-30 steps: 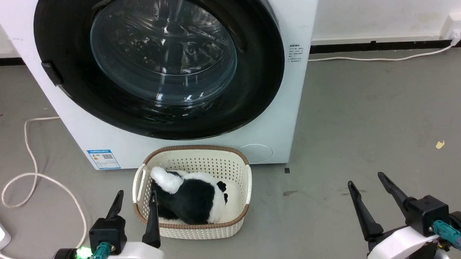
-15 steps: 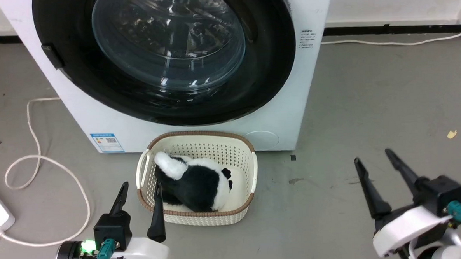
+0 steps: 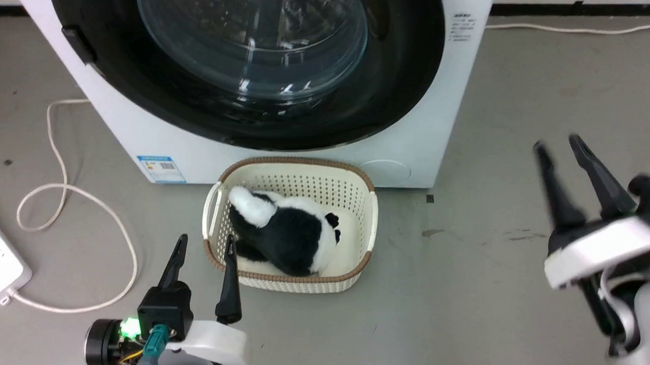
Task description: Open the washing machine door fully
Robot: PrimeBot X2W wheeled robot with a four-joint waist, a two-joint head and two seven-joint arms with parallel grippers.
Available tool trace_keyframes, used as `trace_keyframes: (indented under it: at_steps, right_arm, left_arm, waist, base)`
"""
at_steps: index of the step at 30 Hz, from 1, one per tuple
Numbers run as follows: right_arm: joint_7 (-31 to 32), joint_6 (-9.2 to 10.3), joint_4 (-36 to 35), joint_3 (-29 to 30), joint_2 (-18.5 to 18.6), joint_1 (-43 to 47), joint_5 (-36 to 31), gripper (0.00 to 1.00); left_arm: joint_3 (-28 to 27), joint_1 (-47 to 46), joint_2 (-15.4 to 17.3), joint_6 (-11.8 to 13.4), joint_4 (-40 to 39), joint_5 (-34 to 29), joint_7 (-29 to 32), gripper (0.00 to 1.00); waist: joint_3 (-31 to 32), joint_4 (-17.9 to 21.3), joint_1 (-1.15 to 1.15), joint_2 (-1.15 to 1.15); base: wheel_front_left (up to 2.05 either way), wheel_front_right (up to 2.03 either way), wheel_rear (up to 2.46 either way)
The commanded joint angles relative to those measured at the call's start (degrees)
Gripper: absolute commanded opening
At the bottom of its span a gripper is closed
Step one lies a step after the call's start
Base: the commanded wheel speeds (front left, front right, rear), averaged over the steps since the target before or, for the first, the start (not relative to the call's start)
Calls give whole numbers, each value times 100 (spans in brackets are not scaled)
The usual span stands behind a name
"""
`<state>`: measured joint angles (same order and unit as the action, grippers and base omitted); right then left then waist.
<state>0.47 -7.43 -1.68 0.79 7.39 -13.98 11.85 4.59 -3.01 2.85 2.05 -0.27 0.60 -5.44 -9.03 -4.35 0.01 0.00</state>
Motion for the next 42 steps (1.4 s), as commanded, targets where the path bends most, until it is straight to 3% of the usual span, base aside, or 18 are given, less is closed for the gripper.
trace_keyframes:
  at_steps: [1, 23, 42]
  right_arm:
    - [35, -3, 27, 26, 48, -225, 113, 0]
    - [1091, -4, 1265, 990, -330, -2328, 1465, 0]
    - [2572, -4, 3710, 2650, -375, -4878, 2001, 0]
  left_arm:
    - [26, -116, 10, 36, -33, -23, -64, 100]
    - [308, -452, 8, 221, -77, 54, -315, 100]
    - [630, -730, 4, 390, -110, 149, -543, 100]
  waist:
    - [-77, -63, -1, 0]
    - [-707, -541, -1, 0]
    - [-1335, -1020, -1, 0]
  base:
    - [0, 0, 0]
    - [0, 0, 0]
    - [0, 0, 0]
